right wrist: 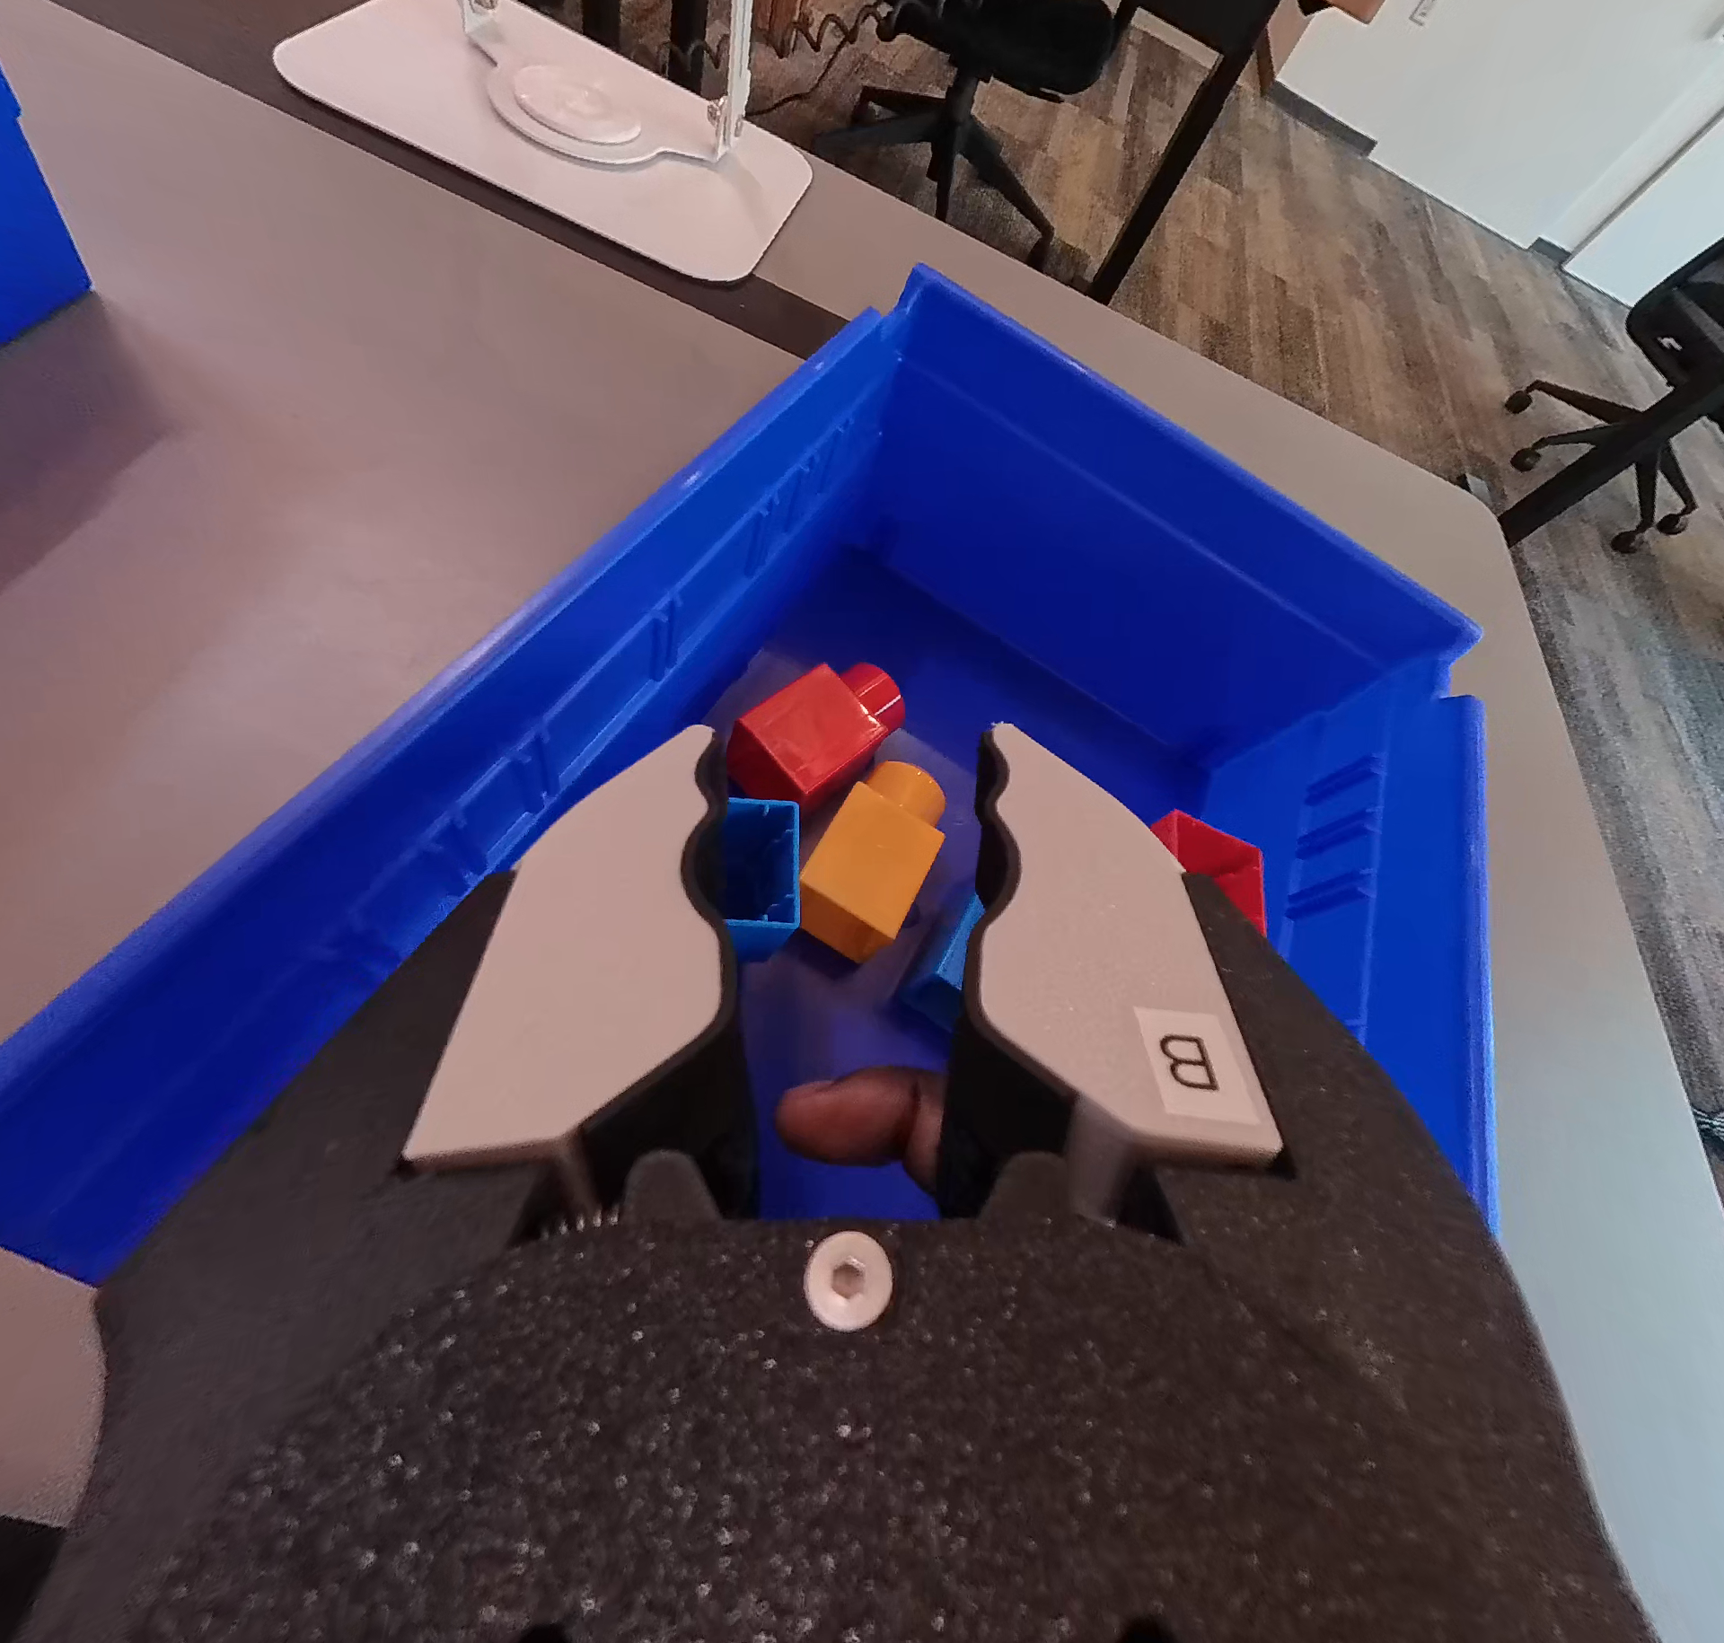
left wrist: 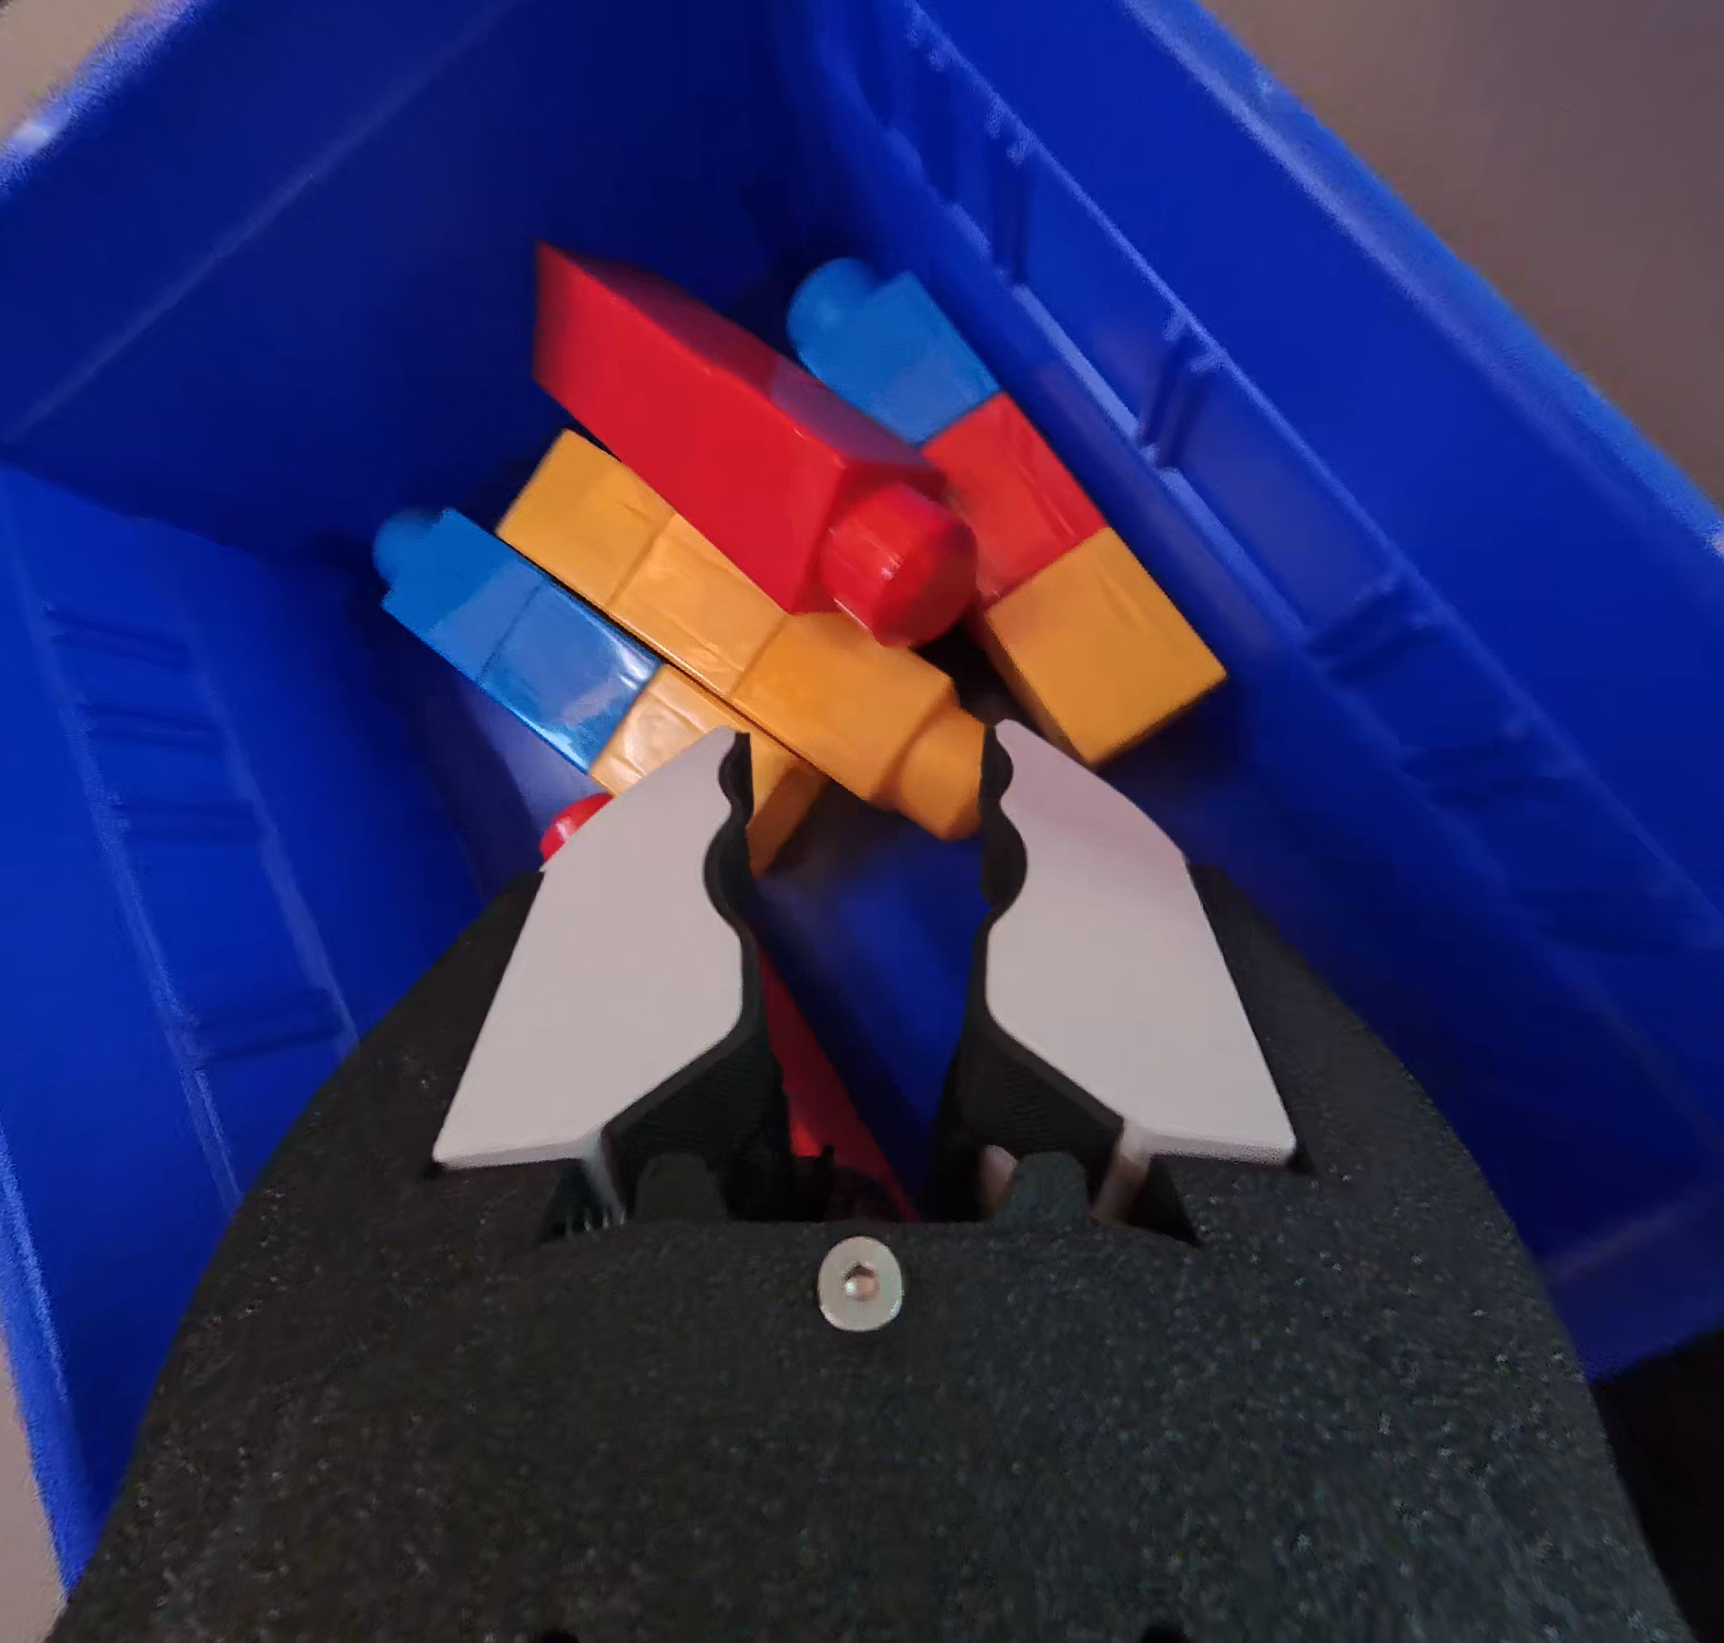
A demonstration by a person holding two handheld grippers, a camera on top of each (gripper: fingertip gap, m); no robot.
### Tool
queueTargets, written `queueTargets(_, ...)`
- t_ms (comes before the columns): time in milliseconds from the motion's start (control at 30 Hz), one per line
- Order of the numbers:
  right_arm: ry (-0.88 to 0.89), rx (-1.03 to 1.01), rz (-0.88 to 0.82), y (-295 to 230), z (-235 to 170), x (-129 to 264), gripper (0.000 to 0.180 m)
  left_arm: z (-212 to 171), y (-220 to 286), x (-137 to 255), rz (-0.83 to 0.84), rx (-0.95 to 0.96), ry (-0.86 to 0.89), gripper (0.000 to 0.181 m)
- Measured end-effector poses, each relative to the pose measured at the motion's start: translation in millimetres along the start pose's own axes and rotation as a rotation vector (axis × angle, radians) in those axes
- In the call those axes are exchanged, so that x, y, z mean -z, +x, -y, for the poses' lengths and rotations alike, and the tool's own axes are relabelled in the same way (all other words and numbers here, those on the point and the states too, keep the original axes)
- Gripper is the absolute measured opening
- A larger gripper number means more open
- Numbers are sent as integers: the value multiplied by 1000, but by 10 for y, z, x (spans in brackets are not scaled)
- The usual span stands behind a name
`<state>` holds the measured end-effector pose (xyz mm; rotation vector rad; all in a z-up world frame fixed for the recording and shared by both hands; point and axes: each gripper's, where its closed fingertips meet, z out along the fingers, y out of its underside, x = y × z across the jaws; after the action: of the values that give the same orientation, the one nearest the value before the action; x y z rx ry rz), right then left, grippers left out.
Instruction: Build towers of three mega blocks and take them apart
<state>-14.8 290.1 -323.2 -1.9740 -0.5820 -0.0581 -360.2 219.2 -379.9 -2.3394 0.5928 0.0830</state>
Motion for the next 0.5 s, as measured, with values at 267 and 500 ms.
queueTargets(267, -5, 29, -35, 31, -3, 13, 51, -39, -52, -137, 116, -134, -49, 41)
queueTargets(500, 17, 4, -34, 52, 27, 36, 48, -266, 58, 161, -33, -87, -187, 35)
